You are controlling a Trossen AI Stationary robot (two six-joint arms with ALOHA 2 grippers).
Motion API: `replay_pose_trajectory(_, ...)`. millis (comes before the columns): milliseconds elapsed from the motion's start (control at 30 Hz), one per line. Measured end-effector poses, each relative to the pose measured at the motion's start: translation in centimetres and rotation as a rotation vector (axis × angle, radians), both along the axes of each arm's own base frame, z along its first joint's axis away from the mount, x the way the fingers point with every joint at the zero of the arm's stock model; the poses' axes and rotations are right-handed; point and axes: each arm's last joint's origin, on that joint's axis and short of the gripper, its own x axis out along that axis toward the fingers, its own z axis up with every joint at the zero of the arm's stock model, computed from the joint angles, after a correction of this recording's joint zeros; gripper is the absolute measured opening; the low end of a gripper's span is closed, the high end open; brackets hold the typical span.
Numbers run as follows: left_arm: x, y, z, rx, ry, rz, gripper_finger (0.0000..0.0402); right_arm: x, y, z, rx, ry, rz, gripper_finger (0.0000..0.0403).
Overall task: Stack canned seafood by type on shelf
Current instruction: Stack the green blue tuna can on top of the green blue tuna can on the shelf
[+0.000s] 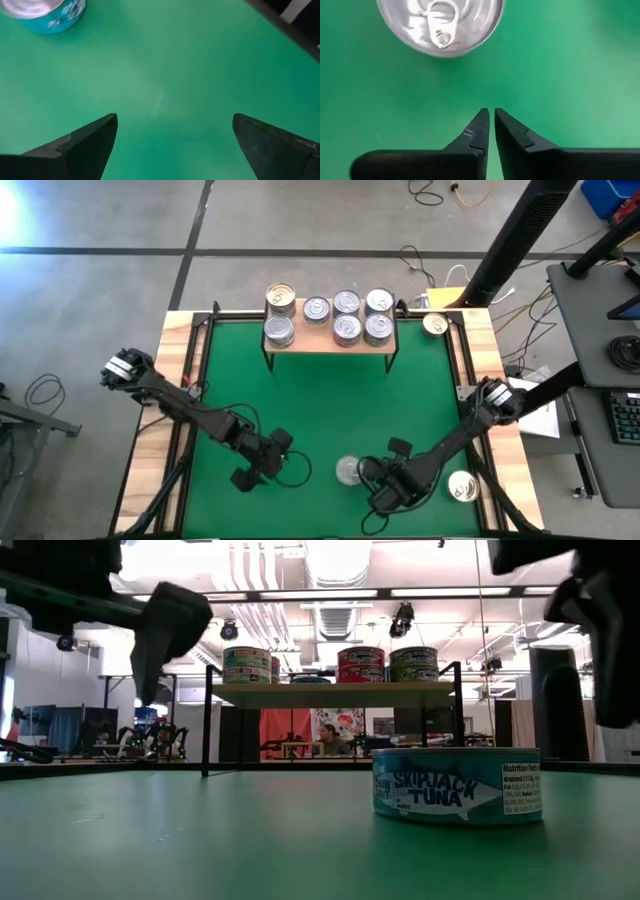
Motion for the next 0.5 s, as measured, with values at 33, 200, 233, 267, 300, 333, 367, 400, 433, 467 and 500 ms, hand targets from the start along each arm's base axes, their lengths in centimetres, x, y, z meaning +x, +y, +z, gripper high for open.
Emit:
replay_pose_trajectory(33, 0.1, 0.2, -0.3, -0.026, -0.009, -0.005, 0.038, 0.1, 0.1, -0.1, 0.013, -0.007, -0.013, 0.0029)
replay_pose_trajectory(200, 0.3, 1.6, -2.2, -0.172, -0.05, 0.085, 0.0381, 0.7, 0.4, 0.0, 0.063, -0.068, -0.042, 0.0101)
replay_pose_trajectory(233, 0.4, 1.9, -2.4, -0.198, -0.057, 0.118, 0.0384, 0.8, 0.4, 0.1, 0.065, -0.07, -0.042, 0.012)
replay_pose_trajectory(267, 0.4, 2.1, -2.6, -0.221, -0.069, 0.147, 0.0386, 0.8, 0.5, 0.2, 0.067, -0.072, -0.041, 0.0139)
replay_pose_trajectory(300, 0.5, 2.3, -2.7, -0.235, -0.094, 0.181, 0.039, 0.9, 0.5, 0.2, 0.07, -0.075, -0.045, 0.0158)
replay_pose_trajectory(333, 0.7, 2.5, -2.8, -0.241, -0.125, 0.216, 0.0394, 0.9, 0.4, 0.3, 0.071, -0.074, -0.053, 0.0177)
replay_pose_trajectory(367, 1.0, 2.5, -2.8, -0.242, -0.162, 0.245, 0.0397, 0.8, 0.4, 0.2, 0.067, -0.068, -0.055, 0.0195)
replay_pose_trajectory(400, 1.4, 2.5, -2.8, -0.241, -0.198, 0.271, 0.0398, 0.7, 0.4, 0.2, 0.068, -0.06, -0.053, 0.0212)
replay_pose_trajectory(433, 1.7, 2.5, -3.0, -0.24, -0.223, 0.286, 0.0398, 0.7, 0.4, 0.2, 0.07, -0.052, -0.036, 0.0228)
replay_pose_trajectory(467, 2.1, 2.5, -3.2, -0.241, -0.245, 0.298, 0.0398, 0.7, 0.4, 0.2, 0.068, -0.048, -0.019, 0.0242)
replay_pose_trajectory(500, 2.6, 2.4, -3.4, -0.24, -0.264, 0.311, 0.0398, 0.8, 0.4, 0.0, 0.062, -0.044, 0.0, 0.0256)
